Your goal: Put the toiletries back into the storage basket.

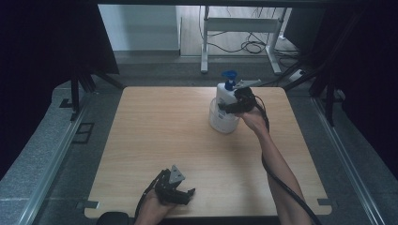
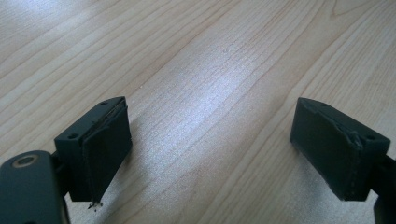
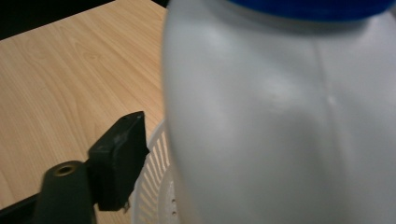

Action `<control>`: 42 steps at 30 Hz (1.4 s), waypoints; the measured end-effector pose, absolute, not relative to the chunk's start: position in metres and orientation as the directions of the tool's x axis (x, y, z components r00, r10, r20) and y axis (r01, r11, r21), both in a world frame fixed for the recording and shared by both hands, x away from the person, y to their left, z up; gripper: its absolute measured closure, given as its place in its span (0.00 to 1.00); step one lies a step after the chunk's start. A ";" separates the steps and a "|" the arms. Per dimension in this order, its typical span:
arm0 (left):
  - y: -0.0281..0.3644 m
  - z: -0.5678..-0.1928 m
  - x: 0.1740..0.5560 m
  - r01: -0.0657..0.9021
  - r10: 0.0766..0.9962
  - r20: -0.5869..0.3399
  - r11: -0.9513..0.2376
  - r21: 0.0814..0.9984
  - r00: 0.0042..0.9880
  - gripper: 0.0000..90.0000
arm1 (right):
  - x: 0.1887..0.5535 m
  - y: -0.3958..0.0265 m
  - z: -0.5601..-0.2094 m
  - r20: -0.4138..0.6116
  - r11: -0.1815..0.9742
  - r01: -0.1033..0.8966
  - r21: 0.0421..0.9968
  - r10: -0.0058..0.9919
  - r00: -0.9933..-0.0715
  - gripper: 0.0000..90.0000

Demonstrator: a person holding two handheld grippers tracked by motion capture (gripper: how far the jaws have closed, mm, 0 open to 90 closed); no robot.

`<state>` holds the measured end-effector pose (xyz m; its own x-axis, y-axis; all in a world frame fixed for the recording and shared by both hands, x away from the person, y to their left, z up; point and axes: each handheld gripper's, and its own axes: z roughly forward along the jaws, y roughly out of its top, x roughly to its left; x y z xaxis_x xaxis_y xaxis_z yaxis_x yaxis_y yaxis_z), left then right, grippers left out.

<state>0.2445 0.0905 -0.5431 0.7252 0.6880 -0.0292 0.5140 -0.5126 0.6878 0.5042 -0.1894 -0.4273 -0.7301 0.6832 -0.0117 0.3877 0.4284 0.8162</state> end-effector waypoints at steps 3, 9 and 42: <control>0.090 -0.543 0.245 0.514 0.688 -0.029 -0.513 0.688 0.725 0.13 | 0.503 -0.187 -0.426 -0.024 0.439 0.377 0.816 0.677 -0.735 0.18; 0.091 -0.543 0.245 0.514 0.687 -0.028 -0.514 0.687 0.726 0.13 | 0.500 -0.187 -0.417 -0.031 0.418 0.362 0.833 0.689 -0.724 0.14; 0.090 -0.543 0.245 0.514 0.688 -0.028 -0.513 0.688 0.725 0.13 | 0.474 -0.203 -0.397 -0.059 0.421 0.348 0.837 0.703 -0.709 0.00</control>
